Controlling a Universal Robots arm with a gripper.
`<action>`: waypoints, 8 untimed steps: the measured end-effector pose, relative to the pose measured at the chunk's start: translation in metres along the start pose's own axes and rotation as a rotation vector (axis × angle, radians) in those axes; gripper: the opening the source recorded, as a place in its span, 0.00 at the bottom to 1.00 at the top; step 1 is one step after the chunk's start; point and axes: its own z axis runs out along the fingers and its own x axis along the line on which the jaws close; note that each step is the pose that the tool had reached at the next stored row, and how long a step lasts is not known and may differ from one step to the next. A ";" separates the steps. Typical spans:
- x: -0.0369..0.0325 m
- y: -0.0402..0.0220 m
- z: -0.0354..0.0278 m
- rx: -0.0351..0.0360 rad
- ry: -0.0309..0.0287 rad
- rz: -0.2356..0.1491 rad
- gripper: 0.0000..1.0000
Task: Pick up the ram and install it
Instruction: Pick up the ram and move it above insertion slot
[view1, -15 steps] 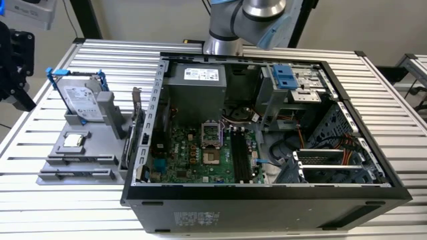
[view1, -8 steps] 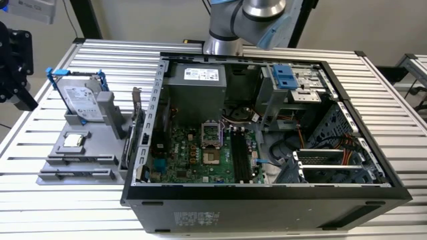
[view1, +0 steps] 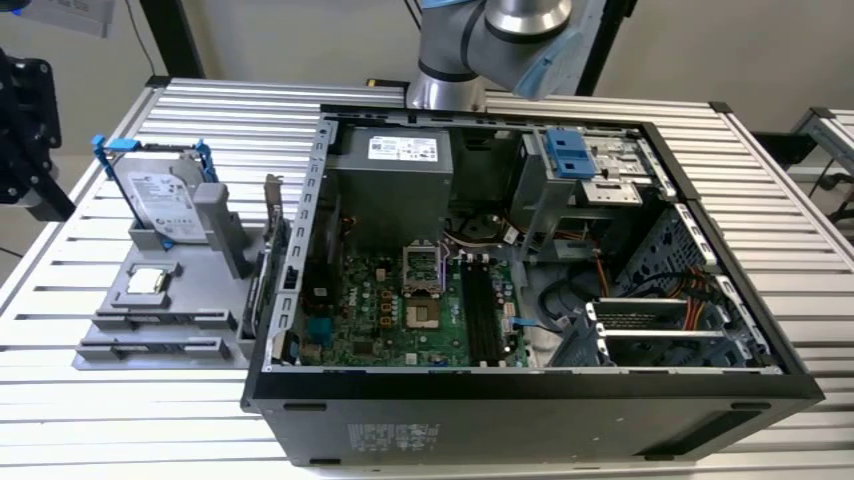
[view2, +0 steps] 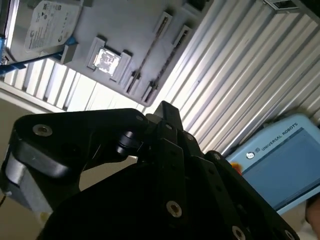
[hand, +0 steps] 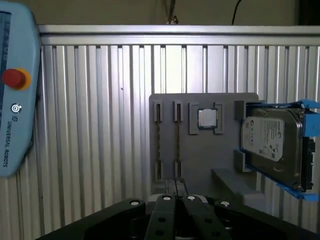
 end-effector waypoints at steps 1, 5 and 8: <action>0.0000 0.0000 0.0000 -0.0005 -0.0002 -0.016 0.00; 0.0000 0.0000 0.0000 -0.0020 -0.0006 -0.056 0.00; 0.0000 0.0000 0.0000 -0.0023 -0.0006 -0.062 0.00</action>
